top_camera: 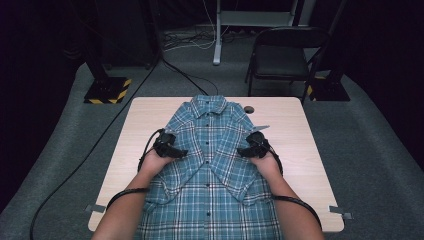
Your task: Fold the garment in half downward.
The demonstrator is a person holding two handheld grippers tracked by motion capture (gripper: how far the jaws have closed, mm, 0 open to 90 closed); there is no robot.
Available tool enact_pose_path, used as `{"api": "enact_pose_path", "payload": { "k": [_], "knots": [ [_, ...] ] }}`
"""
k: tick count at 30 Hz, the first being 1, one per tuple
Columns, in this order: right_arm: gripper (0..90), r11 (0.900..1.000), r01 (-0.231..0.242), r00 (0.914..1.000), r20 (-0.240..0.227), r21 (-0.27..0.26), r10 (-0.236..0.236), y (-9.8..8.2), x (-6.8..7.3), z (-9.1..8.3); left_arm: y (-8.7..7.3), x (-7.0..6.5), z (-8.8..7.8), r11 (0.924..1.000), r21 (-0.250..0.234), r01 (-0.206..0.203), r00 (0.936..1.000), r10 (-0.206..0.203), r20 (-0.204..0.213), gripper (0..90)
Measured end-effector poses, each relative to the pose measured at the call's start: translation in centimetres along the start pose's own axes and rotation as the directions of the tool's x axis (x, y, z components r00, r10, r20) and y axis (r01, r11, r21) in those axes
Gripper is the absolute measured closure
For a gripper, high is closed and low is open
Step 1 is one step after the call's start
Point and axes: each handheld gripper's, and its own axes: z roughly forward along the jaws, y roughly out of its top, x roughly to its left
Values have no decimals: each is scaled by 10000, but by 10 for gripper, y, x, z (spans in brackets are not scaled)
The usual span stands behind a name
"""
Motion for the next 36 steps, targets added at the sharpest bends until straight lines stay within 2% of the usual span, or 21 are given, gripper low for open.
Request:
{"api": "enact_pose_path", "payload": {
  "k": [1,3,6,8,11,14,18,23,25,27,32,34,36],
  "knots": [
    [364,10000,-59,9999,-90,25,59,0,-1,1,0,1,0,10000,-11,42,10000,-42,-18,177],
    [385,9990,-71,9995,-306,438,84,-1,-3,4,-1,2,1,9998,37,199,9998,-199,80,171],
    [395,9983,447,9990,-98,376,-444,-3,0,5,-6,-1,2,9998,-205,-54,9999,51,-108,165],
    [397,9982,428,9990,-115,409,-423,-3,0,4,-8,-2,2,9994,-358,-2,9999,-2,-116,163],
    [390,9987,474,9989,-44,209,-473,-2,0,1,-8,-3,2,9996,-288,24,9998,-29,-180,162],
    [378,9989,460,9989,76,-6,-460,2,-1,0,-9,-3,1,9995,-303,50,9998,-56,-199,160],
    [358,9996,275,9992,279,29,-276,11,-8,6,-13,-5,1,9982,-593,103,9996,-119,-261,160],
    [355,10000,35,9995,305,66,-37,16,-14,16,-18,-4,1,9954,-961,45,9998,-65,-200,160],
    [350,9998,89,9994,328,203,-95,13,-14,20,-18,-4,0,9956,-935,40,9998,-58,-190,159],
    [350,9999,132,9993,345,17,-133,10,-14,20,-16,-3,0,9964,-852,36,9999,-47,-122,160],
    [358,9995,237,9989,403,208,-245,12,-15,16,-10,-1,0,9992,-387,-82,10000,81,-30,162],
    [363,9995,240,9988,430,213,-249,11,-15,13,-5,-1,0,9999,-69,-96,9998,95,-176,160],
    [365,9996,181,9988,458,207,-190,11,-17,9,-1,0,1,9998,-51,-205,9990,203,-390,163]
  ]
}}
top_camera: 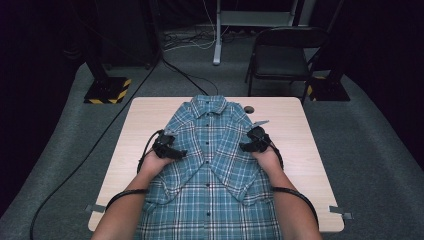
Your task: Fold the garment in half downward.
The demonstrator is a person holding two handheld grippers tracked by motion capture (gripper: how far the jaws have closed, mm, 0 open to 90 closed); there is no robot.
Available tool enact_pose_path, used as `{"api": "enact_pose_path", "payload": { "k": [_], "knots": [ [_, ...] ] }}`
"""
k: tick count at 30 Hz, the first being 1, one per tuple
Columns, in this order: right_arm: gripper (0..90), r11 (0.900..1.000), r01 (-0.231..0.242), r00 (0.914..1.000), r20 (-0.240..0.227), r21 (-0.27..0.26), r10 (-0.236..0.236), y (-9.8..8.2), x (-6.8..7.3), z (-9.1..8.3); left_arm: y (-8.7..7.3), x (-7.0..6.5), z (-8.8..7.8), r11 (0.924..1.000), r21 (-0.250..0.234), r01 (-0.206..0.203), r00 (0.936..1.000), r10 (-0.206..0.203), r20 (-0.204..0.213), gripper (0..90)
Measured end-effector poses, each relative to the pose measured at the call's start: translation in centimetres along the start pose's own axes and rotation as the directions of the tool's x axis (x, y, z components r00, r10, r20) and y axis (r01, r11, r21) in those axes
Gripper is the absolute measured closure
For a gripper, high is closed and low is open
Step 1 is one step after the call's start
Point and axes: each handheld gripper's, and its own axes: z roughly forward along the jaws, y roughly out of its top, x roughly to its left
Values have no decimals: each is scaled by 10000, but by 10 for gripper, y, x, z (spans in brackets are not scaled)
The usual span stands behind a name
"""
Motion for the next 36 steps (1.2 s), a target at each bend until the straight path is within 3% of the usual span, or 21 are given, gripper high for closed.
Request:
{"api": "enact_pose_path", "payload": {
  "k": [4,8,12,14,16,23,31,33,36],
  "knots": [
    [364,10000,-58,10000,41,-46,59,-2,-3,-6,6,5,2,9996,-98,262,9996,-263,-122,167],
    [362,10000,-73,10000,51,-50,73,-4,-5,-8,10,7,-2,9988,-479,137,9979,-167,-623,176],
    [351,9994,-53,10000,53,356,51,-9,-7,-3,9,15,1,9990,-101,437,9979,-442,-470,176],
    [350,9991,-289,9996,-22,319,290,-11,-8,-4,6,19,6,9977,238,639,9973,-629,-384,181],
    [351,9989,-243,9997,13,402,243,-10,-8,-6,5,23,6,9964,101,843,9961,-840,-277,194],
    [366,9988,-429,9990,133,253,426,-8,-15,-10,7,29,-1,9949,79,1006,9941,-1001,-424,225],
    [386,9976,-671,9959,600,-167,680,-12,-26,-19,1,52,-14,9857,-96,1680,9812,-1681,-946,261],
    [391,9965,-801,9932,827,-228,817,-13,-30,-22,0,56,-16,9823,-49,1874,9753,-1867,-1184,284],
    [406,9937,-1056,9884,1055,-387,1091,-14,-35,-26,-2,58,-18,9810,-25,1939,9717,-1924,-1371,300]
  ]
}}
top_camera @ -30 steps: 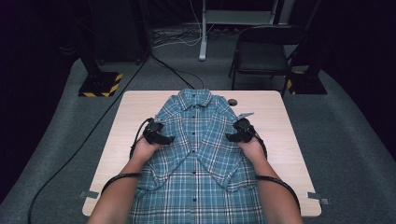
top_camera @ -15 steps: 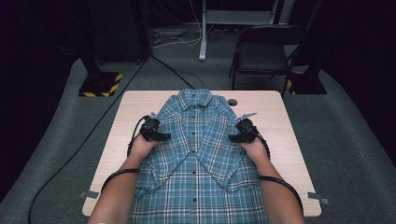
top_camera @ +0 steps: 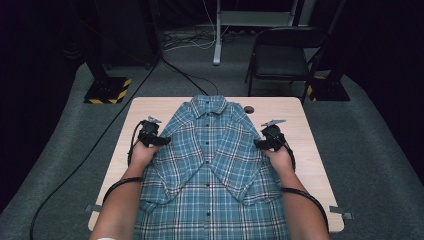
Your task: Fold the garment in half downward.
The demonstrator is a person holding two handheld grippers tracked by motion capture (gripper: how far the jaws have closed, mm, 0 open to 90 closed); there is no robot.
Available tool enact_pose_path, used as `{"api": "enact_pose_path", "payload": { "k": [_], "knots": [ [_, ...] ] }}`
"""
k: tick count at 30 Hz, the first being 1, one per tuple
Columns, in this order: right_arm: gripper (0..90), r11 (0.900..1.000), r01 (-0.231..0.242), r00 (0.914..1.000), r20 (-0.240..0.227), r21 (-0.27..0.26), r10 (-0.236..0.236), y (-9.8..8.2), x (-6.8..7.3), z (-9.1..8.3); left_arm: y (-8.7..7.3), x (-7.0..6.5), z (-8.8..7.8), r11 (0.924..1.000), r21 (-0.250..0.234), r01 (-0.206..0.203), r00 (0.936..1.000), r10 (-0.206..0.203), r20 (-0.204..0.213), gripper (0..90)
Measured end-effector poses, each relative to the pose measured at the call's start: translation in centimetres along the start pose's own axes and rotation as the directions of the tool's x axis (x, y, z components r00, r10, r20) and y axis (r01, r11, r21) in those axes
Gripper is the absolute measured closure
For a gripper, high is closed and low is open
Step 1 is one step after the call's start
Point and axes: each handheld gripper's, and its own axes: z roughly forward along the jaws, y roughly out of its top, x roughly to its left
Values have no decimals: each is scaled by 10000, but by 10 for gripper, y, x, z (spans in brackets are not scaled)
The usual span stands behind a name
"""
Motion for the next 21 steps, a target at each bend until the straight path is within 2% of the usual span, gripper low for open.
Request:
{"api": "enact_pose_path", "payload": {
  "k": [4,9,12,17,21],
  "knots": [
    [410,9998,-153,9998,90,134,151,0,-3,2,-1,3,-1,9998,43,188,9998,-188,-67,300],
    [418,9987,-424,9990,-131,280,428,1,-5,11,-5,7,-5,9996,-42,297,9995,-297,-62,313],
    [420,9984,-322,9994,-135,468,329,1,-5,18,-5,10,-7,9990,-86,432,9990,-433,-54,312],
    [419,9968,-548,9983,-176,582,559,1,-8,21,-6,16,-5,9988,-76,491,9988,-491,-44,310],
    [400,9971,-345,9993,-129,674,354,4,-8,22,-4,19,-1,9989,-21,464,9989,-464,-48,303]
  ]
}}
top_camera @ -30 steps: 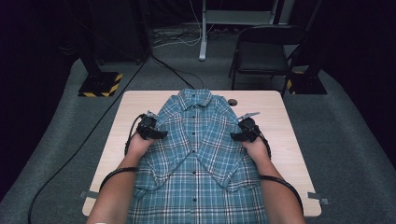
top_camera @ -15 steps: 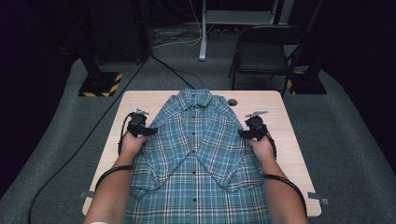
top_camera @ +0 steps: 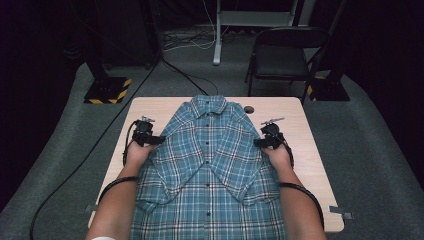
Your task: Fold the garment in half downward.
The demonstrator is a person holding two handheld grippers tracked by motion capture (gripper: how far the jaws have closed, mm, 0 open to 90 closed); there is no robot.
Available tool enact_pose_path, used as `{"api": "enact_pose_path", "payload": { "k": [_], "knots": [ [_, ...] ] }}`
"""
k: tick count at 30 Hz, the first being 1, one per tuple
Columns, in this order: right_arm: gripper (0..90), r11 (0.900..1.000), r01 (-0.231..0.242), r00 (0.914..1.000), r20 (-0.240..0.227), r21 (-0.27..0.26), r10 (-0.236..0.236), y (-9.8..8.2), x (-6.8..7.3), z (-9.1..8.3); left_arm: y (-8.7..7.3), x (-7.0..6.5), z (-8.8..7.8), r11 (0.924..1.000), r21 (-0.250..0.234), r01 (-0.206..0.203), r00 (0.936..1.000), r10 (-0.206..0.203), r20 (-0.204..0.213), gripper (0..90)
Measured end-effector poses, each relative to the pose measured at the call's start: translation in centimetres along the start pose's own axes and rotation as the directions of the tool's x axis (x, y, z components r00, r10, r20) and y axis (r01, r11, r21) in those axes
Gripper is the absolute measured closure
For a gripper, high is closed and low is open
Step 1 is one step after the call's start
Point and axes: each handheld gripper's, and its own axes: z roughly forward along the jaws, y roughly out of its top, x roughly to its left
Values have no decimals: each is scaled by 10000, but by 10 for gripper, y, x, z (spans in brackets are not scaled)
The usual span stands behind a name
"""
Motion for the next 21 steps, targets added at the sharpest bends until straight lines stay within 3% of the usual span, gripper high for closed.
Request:
{"api": "enact_pose_path", "payload": {
  "k": [4,6,9,12,13,14,18,21],
  "knots": [
    [404,9995,327,9994,73,36,-327,4,2,2,-2,-3,6,9995,263,-177,9998,177,3,300],
    [411,9997,247,9997,-46,58,-247,5,2,3,-3,-4,9,9990,384,-244,9997,243,39,294],
    [424,9999,69,9996,-259,74,-67,5,-1,4,-3,-6,12,9998,160,-127,9999,125,115,292],
    [532,9998,136,9992,-385,117,-131,7,0,4,-3,-9,12,9998,41,-171,9997,171,160,359],
    [532,9998,136,9992,-385,117,-131,7,0,4,-3,-10,11,9998,-19,-219,9995,219,246,359],
    [650,9997,225,9983,-543,67,-221,8,4,5,-2,-13,11,9994,-71,-324,9985,327,438,506],
    [806,9997,99,9961,-883,219,-80,9,7,4,0,-16,10,9994,48,-337,9954,331,899,680],
    [848,9995,138,9952,-977,294,-108,11,8,5,1,-17,10,9996,145,-238,9928,220,1176,825]
  ]
}}
